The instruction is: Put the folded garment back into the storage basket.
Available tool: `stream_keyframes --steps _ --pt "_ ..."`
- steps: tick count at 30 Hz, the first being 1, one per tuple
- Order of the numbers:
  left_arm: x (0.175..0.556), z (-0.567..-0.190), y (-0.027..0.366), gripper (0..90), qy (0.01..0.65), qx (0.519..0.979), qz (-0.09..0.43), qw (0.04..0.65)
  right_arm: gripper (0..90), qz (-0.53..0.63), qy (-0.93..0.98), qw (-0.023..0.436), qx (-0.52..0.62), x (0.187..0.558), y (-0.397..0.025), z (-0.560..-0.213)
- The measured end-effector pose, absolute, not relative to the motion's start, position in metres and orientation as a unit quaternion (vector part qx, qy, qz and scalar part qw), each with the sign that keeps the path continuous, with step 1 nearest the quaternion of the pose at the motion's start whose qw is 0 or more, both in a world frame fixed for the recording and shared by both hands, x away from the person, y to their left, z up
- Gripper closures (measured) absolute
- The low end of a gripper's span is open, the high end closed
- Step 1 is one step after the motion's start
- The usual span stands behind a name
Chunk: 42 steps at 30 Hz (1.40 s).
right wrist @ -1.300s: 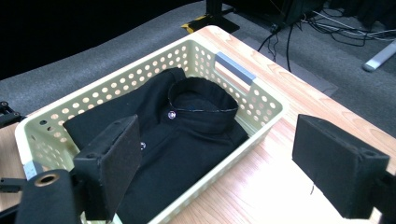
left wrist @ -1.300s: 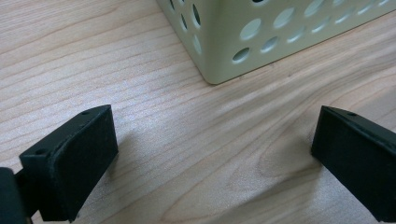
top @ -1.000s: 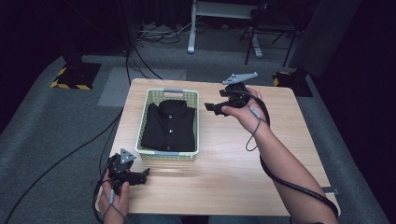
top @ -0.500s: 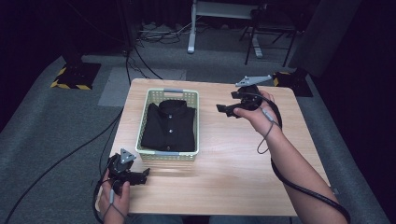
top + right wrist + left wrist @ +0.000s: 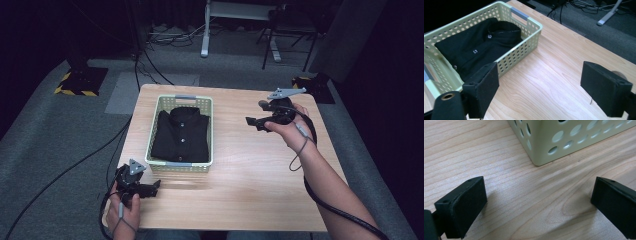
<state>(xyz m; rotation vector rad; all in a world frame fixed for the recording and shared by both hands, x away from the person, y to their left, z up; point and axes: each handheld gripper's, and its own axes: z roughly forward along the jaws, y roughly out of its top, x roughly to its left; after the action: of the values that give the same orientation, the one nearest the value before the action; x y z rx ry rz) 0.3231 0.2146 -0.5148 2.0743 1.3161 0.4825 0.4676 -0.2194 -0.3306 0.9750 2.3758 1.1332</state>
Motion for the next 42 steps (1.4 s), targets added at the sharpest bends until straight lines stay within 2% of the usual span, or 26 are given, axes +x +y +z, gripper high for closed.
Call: stream_keyframes --steps 42 --pt "0.324 -0.515 0.214 0.2 0.5 0.786 0.184 0.314 14.3 0.376 0.82 0.184 0.389 0.441 -0.3 -0.367"
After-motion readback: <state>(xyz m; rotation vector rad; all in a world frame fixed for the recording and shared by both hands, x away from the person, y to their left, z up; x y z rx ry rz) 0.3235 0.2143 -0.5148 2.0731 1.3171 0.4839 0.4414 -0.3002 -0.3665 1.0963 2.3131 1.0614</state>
